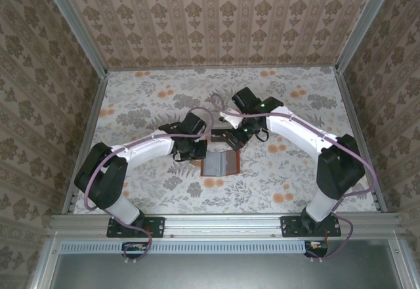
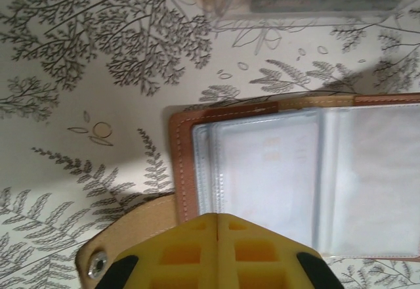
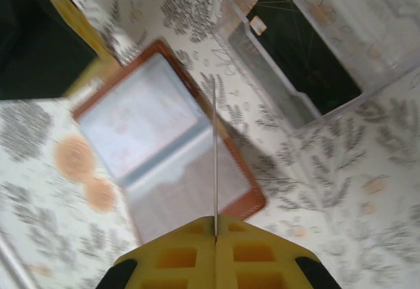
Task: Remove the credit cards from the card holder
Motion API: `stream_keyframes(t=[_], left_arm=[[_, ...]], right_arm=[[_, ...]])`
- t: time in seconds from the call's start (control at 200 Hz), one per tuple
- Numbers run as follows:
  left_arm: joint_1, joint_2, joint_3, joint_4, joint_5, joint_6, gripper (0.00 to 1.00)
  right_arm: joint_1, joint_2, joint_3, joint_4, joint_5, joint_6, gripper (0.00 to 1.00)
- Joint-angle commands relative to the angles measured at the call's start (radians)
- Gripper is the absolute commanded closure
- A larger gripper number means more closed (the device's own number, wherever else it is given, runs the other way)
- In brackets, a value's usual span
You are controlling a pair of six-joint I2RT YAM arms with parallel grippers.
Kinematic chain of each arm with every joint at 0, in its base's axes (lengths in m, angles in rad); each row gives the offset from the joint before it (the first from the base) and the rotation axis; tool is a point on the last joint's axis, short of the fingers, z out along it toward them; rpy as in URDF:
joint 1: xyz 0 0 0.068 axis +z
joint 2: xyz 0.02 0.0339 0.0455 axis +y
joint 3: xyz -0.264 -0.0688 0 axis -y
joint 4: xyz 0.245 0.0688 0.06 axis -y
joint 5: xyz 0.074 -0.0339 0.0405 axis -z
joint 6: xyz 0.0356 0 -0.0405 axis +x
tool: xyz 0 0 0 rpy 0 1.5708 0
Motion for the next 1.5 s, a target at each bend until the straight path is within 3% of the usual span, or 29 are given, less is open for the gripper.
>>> stream_keyframes(t=[0.0, 0.155, 0.425, 0.965, 1.495], left_arm=[[0.016, -0.036, -0.033, 0.016, 0.000, 0.006, 0.95], [0.029, -0.042, -0.071, 0.056, 0.023, -0.009, 0.95], [0.072, -0.107, -0.118, 0.061, 0.046, -0.026, 0.95], [0.189, -0.282, -0.234, 0.029, 0.057, -0.034, 0.92], [0.221, -0.308, -0.263, 0.024, 0.067, -0.030, 0.92]], right_arm=[[0.007, 0.069, 0.075, -0.151, 0.142, -0.312, 1.00], [0.011, 0.159, 0.154, -0.194, 0.195, -0.487, 1.00], [0.014, 0.274, 0.343, -0.280, 0.160, -0.599, 1.00], [0.031, 0.576, 0.842, -0.557, 0.117, -0.664, 1.00], [0.042, 0.698, 0.959, -0.579, 0.124, -0.672, 1.00]])
